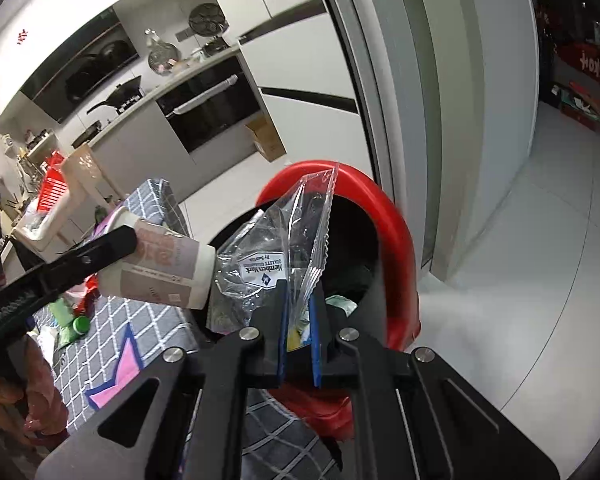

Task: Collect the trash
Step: 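Carry the white cup and clear bag to the black bin with both tools, then open both tools to drop the cup and clear bag into the bin, then move both open tools back over the trash on the table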

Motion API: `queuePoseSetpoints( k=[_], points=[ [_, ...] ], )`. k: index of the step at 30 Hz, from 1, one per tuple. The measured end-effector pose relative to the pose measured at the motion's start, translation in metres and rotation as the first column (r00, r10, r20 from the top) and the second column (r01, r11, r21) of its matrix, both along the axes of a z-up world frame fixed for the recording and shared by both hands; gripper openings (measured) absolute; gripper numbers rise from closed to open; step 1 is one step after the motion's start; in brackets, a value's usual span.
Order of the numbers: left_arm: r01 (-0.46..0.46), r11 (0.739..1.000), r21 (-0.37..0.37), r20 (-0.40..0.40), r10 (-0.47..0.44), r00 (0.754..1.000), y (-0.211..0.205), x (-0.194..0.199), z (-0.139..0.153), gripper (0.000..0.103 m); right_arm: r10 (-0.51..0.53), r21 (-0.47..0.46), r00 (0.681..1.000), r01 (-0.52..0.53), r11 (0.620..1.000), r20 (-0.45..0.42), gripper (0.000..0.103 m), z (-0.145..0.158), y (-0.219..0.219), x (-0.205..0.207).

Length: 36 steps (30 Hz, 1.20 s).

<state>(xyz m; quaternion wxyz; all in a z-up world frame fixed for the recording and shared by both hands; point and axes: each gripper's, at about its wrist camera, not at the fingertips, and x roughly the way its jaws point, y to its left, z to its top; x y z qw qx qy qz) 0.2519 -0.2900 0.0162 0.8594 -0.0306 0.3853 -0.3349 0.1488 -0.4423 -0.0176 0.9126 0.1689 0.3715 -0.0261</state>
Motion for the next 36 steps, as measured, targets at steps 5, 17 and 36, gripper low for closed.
queuePoseSetpoints(
  k=[5,17,36],
  points=[
    [-0.009,0.997,0.082,-0.006,0.009,1.0,-0.02,0.015,-0.02,0.101,-0.003,0.001,1.0,0.003,1.0,-0.022,0.01,-0.01,-0.01,0.013],
    [-0.025,0.983,0.18,-0.035,0.031,0.999,-0.041,0.024,-0.047,0.101,0.029,0.013,0.998,-0.028,1.0,-0.051,0.017,-0.021,-0.015,0.037],
    [-0.154,0.975,0.158,-0.013,0.158,0.987,0.058,-0.031,-0.025,0.103,0.069,0.066,0.997,-0.067,0.996,-0.029,0.065,-0.005,0.011,0.019]
  ],
)
